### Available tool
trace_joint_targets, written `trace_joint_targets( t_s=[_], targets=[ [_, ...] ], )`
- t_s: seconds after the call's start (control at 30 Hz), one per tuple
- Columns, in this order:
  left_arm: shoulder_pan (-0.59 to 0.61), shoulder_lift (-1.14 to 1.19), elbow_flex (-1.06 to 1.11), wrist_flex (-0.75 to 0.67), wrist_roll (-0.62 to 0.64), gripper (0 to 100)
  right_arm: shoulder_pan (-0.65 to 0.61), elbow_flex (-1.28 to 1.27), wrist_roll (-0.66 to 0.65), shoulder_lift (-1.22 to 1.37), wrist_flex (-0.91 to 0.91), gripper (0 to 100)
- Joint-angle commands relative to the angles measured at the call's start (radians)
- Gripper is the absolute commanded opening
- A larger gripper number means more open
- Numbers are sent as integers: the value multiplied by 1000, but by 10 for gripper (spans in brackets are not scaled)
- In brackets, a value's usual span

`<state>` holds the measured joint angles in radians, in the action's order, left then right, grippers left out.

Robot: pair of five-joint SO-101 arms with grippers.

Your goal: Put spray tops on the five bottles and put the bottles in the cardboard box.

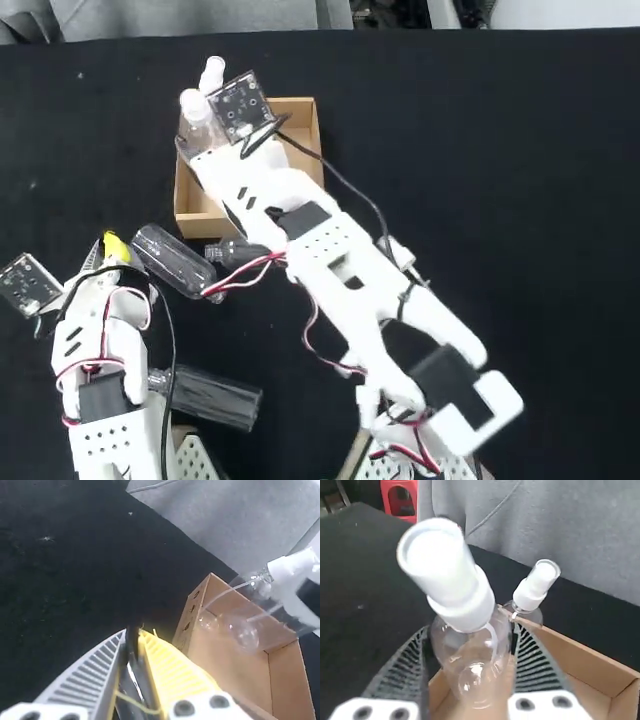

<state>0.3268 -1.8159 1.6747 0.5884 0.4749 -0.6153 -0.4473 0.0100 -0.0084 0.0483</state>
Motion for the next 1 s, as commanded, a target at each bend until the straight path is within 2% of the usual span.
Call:
trace_joint_targets(
  t_s=[0.0,0.4,0.87,0.97],
  targets=[
    [15,-12,25,0,-8,30,38,71,6,30,-95,64],
    [16,-12,25,5,-14,33,48,77,11,216,-287,64],
    [16,-12,25,5,-15,33,55,225,15,423,-287,61],
    [16,-12,25,5,-15,33,55,225,71,423,-287,64]
  ],
)
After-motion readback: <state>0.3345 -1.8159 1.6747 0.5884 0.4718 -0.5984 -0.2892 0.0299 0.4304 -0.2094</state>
